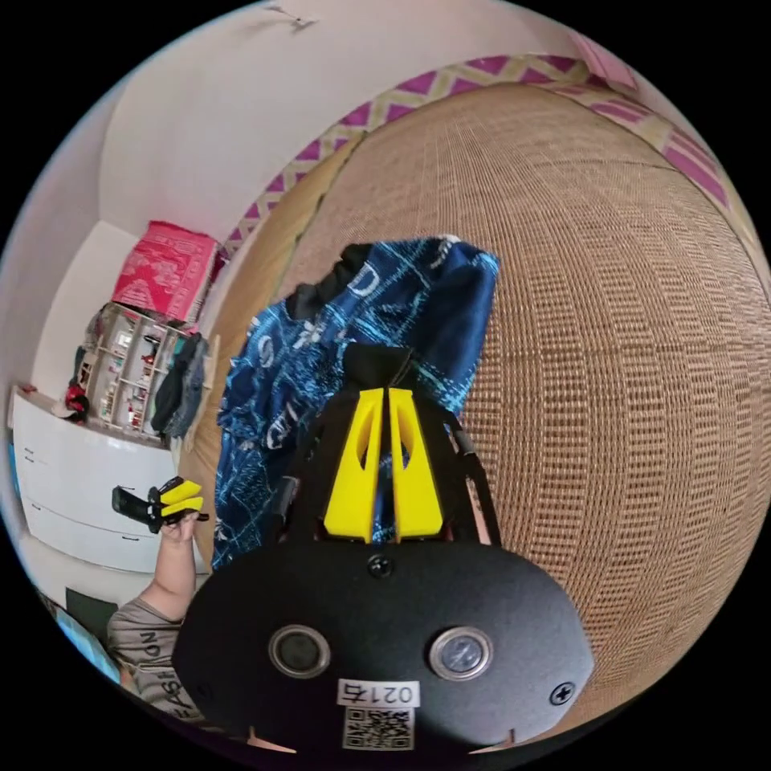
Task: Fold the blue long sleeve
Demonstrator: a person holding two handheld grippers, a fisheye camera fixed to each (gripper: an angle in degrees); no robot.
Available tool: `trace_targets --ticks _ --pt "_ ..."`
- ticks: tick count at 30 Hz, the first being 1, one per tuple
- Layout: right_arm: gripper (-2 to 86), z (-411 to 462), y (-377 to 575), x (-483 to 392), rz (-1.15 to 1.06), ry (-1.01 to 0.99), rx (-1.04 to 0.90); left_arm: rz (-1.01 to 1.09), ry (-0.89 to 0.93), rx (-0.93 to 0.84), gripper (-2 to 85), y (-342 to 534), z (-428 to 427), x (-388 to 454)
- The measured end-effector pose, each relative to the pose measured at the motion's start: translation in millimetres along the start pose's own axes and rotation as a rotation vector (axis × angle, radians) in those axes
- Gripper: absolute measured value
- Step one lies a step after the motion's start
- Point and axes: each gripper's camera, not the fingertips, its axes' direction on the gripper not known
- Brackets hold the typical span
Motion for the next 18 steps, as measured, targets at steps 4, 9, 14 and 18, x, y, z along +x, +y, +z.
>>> trace_targets --ticks 4,9,14,18 --pt "0.2 -31.8 -0.8 -15.6 -0.069 -0.146 0.06 0.072 -0.083 0.055 6.8 -61.2 50.3 64.4" --pt "-0.1 -50.8 -13.5 -72.7 -0.189 -0.177 0.06 0.122 -0.236 0.101 13.0 -136.7 128.5 149.9" --pt "0.5 -50.1 -25.1 -100.5 -0.241 -0.186 0.085 0.058 -0.376 0.102 11.9 -165.9 198.4 218.4" --pt "3.3 -52.4 -28.6 -103.4 -0.284 -0.244 0.125 -0.056 -0.389 0.261 0.0 -123.5 185.9 225.7"
